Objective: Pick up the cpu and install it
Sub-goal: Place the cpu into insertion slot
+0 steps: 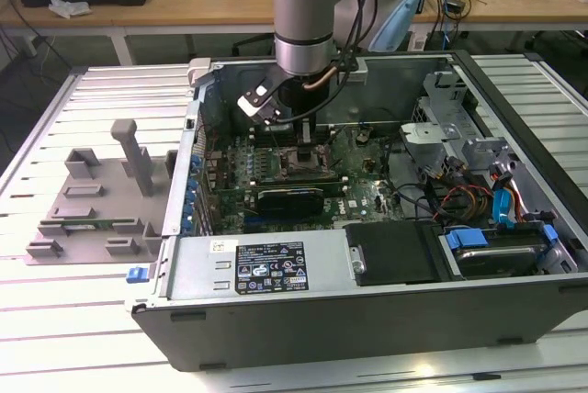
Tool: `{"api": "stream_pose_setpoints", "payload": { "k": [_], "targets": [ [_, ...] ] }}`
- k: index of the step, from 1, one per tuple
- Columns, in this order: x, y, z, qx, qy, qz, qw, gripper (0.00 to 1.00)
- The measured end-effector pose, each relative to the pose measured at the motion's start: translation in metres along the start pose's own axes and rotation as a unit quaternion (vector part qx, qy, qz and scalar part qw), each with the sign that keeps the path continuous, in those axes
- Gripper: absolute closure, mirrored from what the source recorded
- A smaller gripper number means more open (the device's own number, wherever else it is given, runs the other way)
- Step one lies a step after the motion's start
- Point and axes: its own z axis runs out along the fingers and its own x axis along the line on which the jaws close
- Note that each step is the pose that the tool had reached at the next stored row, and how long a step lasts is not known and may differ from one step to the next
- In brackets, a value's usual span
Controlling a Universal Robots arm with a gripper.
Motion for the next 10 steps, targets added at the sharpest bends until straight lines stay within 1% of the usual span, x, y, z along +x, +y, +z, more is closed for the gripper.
{"api": "stream_pose_setpoints", "payload": {
  "k": [5,9,10],
  "targets": [
    [-0.0001,-0.0002,0.0025,0.0002,0.0005,0.0,1.0,0.89],
    [0.0,-0.0001,0.0025,0.0,0.0007,0.0,1.0,0.89],
    [0.0001,0.0,0.0014,-0.0003,0.0012,0.0,1.0,0.89]
  ]
}}
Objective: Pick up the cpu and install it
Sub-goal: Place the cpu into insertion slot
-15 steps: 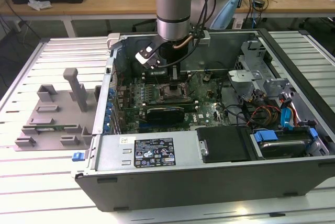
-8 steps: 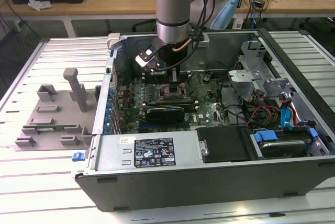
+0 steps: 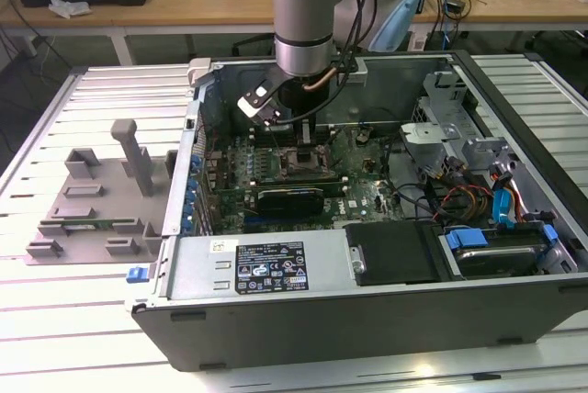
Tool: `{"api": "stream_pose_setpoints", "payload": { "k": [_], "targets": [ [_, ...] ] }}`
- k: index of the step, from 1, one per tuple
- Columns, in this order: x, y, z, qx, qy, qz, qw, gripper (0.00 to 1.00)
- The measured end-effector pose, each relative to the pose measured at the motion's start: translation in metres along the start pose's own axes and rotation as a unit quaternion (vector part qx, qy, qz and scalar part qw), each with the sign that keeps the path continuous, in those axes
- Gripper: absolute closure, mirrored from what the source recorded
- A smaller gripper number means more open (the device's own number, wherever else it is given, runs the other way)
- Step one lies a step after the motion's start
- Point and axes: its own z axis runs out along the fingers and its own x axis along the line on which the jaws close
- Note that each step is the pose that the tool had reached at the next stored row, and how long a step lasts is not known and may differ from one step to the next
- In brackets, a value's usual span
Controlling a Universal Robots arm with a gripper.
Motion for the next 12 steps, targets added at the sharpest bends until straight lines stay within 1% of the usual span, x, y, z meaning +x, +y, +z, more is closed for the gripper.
{"api": "stream_pose_setpoints", "payload": {
  "k": [1,3,7,8,11,12],
  "targets": [
    [0.0002,0.0002,-0.003,-0.0002,0.0003,0.0,1.0,0.89],
    [-0.0001,0.0002,-0.0085,0.0002,-0.0003,0.0,1.0,0.89],
    [-0.0003,0.0005,-0.0267,0.0003,-0.0008,0.0,1.0,0.89],
    [-0.0003,0.0006,-0.03,0.0003,-0.0011,0.0,1.0,0.89],
    [-0.0003,0.001,-0.0479,0.0003,-0.0021,0.0,1.0,0.89],
    [-0.0003,0.001,-0.05,0.0003,-0.0021,0.0,1.0,0.89]
  ]
}}
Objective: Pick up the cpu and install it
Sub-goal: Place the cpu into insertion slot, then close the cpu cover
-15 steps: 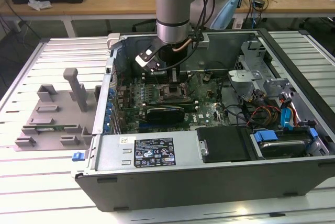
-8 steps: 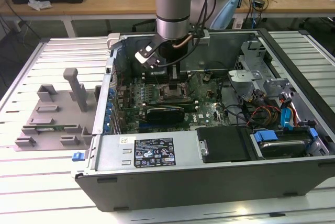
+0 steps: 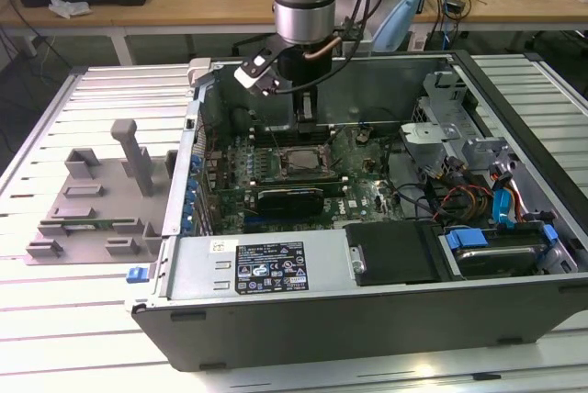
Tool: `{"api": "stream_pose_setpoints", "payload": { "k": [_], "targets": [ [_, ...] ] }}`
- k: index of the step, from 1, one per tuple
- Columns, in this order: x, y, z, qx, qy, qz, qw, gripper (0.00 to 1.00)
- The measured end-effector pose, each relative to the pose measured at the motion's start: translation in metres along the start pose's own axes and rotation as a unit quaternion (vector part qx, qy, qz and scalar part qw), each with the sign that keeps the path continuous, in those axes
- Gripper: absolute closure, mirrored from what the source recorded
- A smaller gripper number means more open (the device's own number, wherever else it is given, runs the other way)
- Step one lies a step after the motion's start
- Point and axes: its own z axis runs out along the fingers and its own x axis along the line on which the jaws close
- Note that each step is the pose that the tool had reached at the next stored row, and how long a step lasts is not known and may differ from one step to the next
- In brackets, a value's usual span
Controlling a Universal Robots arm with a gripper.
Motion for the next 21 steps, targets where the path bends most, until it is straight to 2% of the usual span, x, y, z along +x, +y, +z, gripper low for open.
{"api": "stream_pose_setpoints", "payload": {
  "k": [15,21],
  "targets": [
    [0.0005,0.0,-0.0007,0.0,-0.0009,0.0,1.0,0.89],
    [0.0004,0.0002,-0.0107,0.0,-0.0009,0.0,1.0,0.89]
  ]
}}
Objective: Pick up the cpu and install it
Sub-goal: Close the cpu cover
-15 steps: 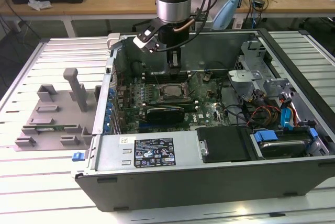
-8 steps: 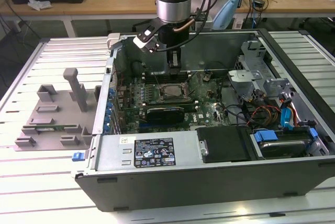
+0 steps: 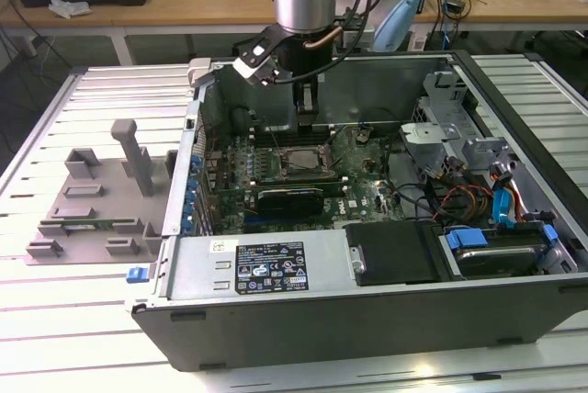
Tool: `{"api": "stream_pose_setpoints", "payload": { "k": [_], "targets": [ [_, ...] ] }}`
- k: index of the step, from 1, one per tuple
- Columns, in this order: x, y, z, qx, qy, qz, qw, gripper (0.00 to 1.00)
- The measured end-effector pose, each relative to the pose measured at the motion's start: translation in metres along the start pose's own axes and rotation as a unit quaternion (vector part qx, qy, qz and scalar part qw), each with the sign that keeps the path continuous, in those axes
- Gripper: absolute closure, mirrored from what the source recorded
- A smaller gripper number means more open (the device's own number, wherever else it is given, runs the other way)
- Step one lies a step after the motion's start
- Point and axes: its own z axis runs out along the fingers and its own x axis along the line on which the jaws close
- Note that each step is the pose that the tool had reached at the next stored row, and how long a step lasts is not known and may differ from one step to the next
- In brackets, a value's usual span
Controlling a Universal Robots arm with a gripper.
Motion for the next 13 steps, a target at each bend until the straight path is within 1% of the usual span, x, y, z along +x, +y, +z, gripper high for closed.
{"api": "stream_pose_setpoints", "payload": {
  "k": [6,9,13],
  "targets": [
    [0.0,0.0007,-0.0005,0.0,-0.0001,0.0,1.0,0.89],
    [0.0,0.0039,-0.0004,0.0,0.0,0.0,1.0,0.89],
    [0.0,0.0109,-0.0003,0.0,0.0,0.0,1.0,0.89]
  ]
}}
